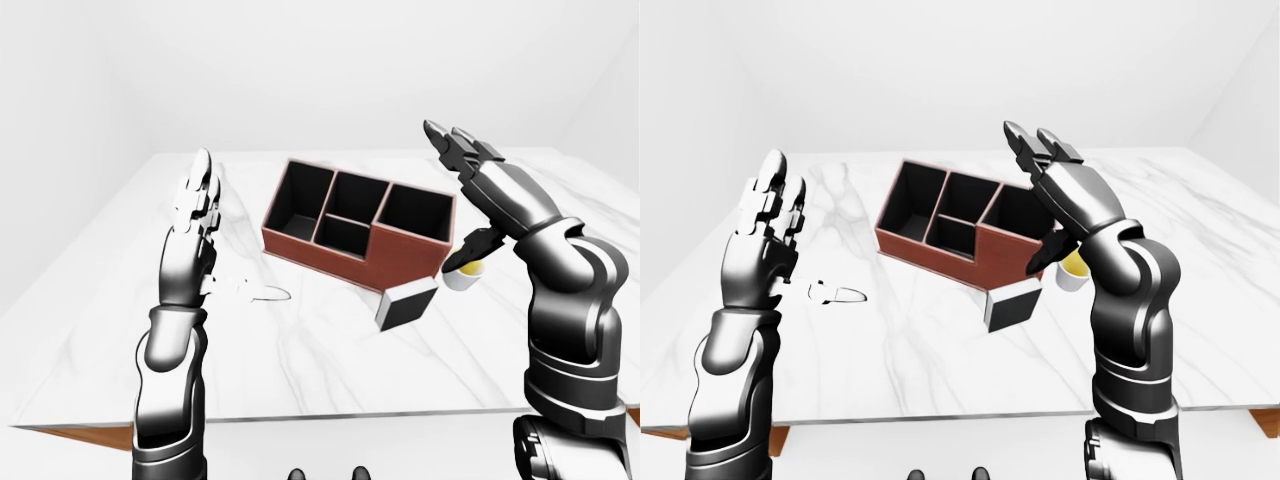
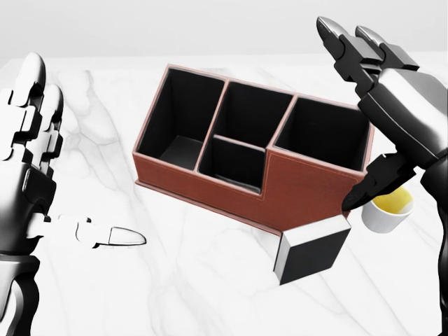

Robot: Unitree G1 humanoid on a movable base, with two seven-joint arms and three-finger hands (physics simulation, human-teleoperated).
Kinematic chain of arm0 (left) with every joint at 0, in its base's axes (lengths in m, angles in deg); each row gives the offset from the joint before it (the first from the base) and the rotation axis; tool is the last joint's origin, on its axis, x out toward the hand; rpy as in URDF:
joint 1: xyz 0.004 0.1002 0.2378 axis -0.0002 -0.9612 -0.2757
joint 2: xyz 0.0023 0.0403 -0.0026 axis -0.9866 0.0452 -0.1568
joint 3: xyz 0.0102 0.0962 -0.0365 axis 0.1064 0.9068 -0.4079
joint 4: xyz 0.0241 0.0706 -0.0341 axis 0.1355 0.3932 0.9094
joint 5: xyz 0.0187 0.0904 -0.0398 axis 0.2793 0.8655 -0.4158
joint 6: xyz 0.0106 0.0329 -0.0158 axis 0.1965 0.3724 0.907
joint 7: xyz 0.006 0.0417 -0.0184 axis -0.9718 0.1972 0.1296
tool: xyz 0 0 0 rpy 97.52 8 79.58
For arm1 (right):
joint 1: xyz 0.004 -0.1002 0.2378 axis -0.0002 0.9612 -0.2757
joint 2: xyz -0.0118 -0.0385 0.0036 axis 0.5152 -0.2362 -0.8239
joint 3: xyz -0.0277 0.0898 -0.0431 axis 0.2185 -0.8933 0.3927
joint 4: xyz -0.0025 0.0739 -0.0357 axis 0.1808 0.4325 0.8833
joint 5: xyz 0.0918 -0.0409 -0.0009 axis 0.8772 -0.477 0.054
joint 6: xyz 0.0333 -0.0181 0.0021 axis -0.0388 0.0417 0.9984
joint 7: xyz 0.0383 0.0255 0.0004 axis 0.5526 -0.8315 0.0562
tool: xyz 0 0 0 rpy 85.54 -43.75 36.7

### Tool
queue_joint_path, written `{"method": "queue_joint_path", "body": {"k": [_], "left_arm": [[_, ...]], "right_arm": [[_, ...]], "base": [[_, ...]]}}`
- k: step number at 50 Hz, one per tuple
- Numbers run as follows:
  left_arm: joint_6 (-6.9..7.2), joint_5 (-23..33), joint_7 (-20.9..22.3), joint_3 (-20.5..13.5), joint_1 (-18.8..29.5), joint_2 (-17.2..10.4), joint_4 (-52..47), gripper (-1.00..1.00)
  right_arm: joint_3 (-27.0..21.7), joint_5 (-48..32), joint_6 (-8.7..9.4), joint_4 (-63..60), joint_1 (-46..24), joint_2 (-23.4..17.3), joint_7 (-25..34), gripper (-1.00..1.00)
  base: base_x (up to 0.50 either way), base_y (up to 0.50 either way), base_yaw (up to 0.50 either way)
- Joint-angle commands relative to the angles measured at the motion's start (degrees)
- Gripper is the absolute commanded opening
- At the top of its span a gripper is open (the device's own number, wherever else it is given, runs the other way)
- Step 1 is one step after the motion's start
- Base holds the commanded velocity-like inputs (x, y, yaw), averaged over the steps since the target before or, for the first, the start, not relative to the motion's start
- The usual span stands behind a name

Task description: Pick up the book and place it in the right compartment of the caddy.

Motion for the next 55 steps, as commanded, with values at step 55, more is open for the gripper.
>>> {"method": "queue_joint_path", "body": {"k": [55], "left_arm": [[0.0,-0.23,0.34,0.09,-0.84,0.2,4.04,1.0]], "right_arm": [[2.53,-4.0,0.0,-14.53,5.04,3.64,0.0,1.0]], "base": [[0.13,0.0,0.0]]}}
